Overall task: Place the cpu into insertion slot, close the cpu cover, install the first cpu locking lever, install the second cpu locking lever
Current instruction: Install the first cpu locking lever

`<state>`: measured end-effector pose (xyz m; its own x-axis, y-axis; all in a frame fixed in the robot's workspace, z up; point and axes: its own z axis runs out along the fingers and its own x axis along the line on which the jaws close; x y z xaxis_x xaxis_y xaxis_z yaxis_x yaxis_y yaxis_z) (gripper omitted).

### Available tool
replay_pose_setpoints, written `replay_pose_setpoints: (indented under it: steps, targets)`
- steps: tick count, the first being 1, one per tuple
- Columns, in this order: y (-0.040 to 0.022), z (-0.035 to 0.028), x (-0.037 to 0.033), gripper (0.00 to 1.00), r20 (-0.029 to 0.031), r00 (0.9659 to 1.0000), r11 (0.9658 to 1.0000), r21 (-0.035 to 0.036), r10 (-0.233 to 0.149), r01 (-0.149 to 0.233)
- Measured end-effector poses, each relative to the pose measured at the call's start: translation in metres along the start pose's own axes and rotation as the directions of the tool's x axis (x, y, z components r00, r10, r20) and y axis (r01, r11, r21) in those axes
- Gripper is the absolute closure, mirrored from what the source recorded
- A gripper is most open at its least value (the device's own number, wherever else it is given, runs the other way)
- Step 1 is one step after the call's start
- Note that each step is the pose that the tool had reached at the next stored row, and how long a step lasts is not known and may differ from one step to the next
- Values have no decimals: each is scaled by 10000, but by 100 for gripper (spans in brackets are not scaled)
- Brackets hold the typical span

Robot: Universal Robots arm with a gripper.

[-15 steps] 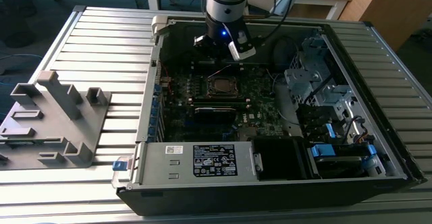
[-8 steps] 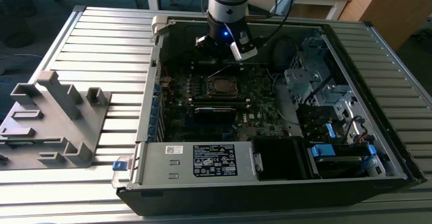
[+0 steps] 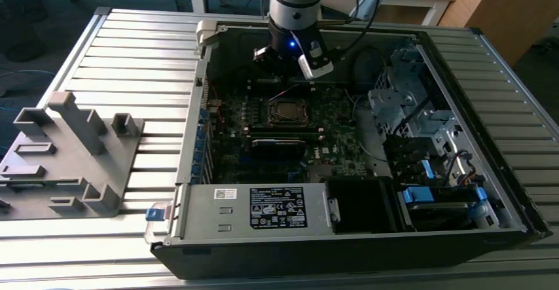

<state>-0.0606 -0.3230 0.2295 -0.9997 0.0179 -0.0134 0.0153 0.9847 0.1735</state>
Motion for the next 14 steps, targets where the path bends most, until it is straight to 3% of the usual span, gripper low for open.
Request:
replay_pose_setpoints:
  steps: [2, 5, 11, 14]
  targets:
    - [-2, 10, 1, 89, 41, 10000, 10000, -6, -5, 5]
    - [-4, 23, 0, 89, 189, 9998, 10000, -28, -32, 33]
    - [-5, 28, 1, 89, 202, 9998, 10000, -43, -34, 35]
    - [-9, 49, 1, 89, 280, 9996, 10000, -75, -46, 48]
